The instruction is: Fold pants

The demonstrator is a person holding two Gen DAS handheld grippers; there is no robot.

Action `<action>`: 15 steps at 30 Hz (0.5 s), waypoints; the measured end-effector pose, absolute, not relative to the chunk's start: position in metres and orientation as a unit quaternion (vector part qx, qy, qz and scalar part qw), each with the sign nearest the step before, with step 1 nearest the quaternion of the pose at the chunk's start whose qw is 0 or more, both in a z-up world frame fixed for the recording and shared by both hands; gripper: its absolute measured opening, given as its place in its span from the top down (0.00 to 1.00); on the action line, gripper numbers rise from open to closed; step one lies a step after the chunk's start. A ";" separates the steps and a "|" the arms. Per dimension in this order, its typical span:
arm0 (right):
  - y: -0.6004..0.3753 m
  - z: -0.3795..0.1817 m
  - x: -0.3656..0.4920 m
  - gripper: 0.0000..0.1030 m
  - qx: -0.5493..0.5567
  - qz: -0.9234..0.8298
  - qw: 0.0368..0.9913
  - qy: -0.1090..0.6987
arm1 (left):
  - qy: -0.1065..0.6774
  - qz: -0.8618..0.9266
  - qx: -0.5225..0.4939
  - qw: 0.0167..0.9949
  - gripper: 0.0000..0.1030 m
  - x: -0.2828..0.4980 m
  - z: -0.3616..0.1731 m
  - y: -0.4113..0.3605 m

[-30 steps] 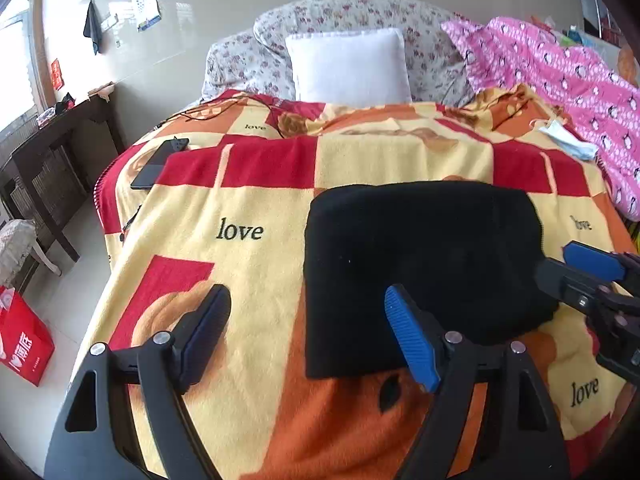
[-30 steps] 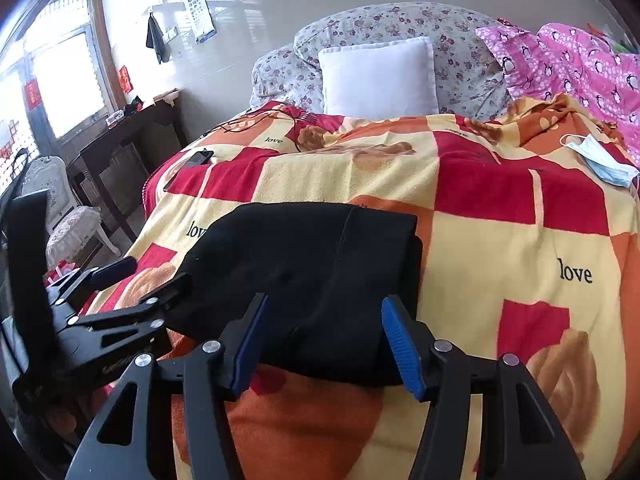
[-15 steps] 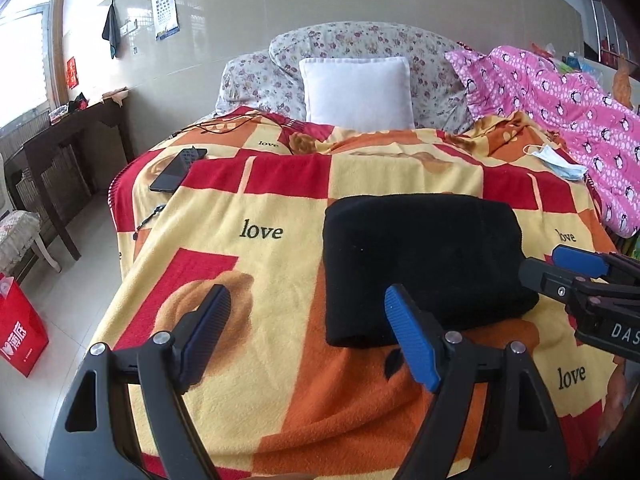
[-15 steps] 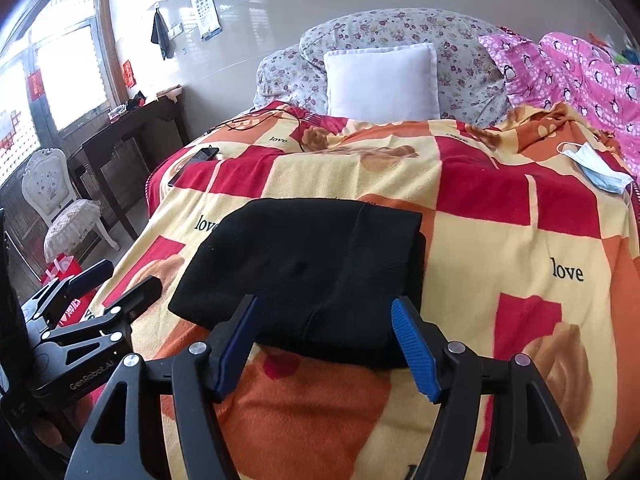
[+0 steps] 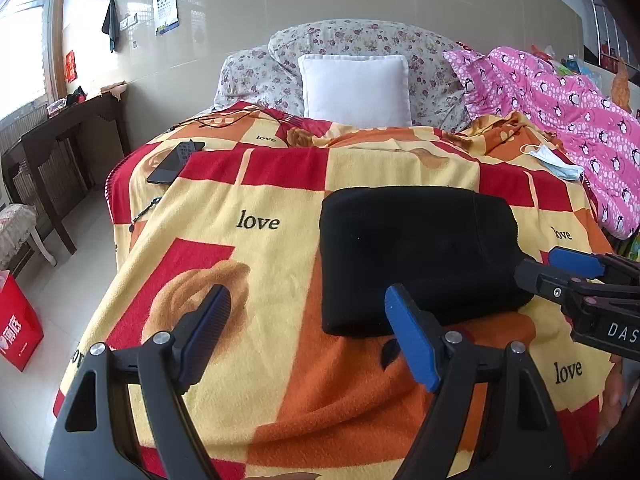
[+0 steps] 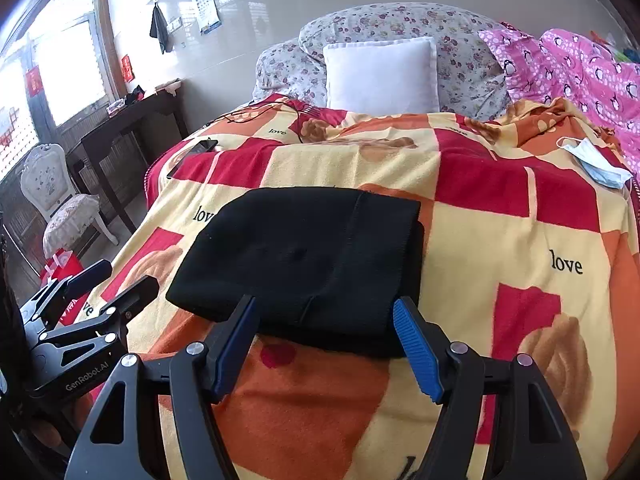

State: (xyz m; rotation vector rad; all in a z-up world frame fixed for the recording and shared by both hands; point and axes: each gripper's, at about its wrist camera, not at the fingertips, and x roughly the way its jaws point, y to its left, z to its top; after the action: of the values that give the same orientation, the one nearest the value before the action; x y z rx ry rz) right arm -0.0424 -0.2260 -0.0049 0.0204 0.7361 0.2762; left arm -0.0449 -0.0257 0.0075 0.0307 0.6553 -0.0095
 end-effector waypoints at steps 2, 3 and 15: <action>-0.225 -0.004 -0.043 0.31 0.010 0.136 0.924 0.358 | 0.322 -0.005 0.014 0.947 0.23 -0.046 0.007 -0.026; -0.225 -0.004 -0.043 0.31 0.009 0.137 0.924 0.358 | 0.322 -0.004 0.015 0.947 0.23 -0.046 0.007 -0.026; -0.221 -0.006 -0.041 0.30 0.003 0.139 0.920 0.365 | 0.326 -0.006 0.011 0.945 0.23 -0.049 0.003 -0.026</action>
State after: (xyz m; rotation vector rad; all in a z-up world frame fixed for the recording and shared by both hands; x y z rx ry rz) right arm -0.0408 -0.2208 -0.0060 0.0069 0.7507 0.2860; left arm -0.0488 -0.0258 0.0034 0.0220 0.6650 -0.0113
